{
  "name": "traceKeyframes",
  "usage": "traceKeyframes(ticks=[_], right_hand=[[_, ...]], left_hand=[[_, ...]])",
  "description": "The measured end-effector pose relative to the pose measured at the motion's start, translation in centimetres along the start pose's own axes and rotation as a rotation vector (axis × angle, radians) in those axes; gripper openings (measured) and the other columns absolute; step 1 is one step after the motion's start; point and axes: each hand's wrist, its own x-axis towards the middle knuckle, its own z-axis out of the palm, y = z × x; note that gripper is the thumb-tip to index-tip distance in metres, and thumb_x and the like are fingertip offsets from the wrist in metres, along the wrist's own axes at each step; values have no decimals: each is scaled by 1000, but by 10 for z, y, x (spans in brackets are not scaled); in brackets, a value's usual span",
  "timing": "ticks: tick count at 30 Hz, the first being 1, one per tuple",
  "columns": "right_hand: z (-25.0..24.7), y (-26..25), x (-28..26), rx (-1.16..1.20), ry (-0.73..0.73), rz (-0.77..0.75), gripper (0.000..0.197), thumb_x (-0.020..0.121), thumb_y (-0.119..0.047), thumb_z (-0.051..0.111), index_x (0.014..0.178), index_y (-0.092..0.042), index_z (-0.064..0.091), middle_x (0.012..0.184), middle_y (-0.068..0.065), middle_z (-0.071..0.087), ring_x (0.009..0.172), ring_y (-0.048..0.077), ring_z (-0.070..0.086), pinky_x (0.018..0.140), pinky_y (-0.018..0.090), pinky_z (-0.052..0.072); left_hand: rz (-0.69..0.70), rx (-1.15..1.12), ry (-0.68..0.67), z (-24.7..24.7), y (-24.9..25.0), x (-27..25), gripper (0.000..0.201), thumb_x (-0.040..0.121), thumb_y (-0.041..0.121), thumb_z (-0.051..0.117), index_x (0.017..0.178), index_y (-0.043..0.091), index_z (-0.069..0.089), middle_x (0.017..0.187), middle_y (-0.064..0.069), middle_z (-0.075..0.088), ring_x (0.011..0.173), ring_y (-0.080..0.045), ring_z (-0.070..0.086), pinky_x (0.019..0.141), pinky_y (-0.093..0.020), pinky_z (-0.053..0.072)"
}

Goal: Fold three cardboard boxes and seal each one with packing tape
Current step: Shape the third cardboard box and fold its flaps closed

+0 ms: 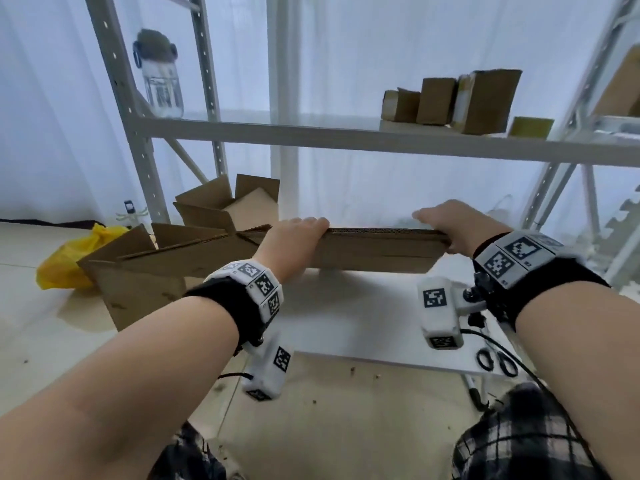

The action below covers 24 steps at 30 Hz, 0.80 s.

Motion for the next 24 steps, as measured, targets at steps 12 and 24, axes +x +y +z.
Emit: traceKeyframes(ticks=[12,24], right_hand=[[-76,-78,-38,-461,5,-610,33,81,-49,69,69,-20,62,61,-9,58,62,8,56,59,21,39],[-50,-93,-21,-920,634,-659,41,96,-50,44,115,-15,54,97,3,66,90,25,62,79,36,39]], left_hand=[[163,-67,143,-136,-35,96,27,94,9,40,115,13,57,109,-6,63,104,-26,56,90,-37,42],[-27,-333,361,-110,-21,115,35,95,20,52,129,16,55,128,-4,59,119,-24,50,104,-38,36]])
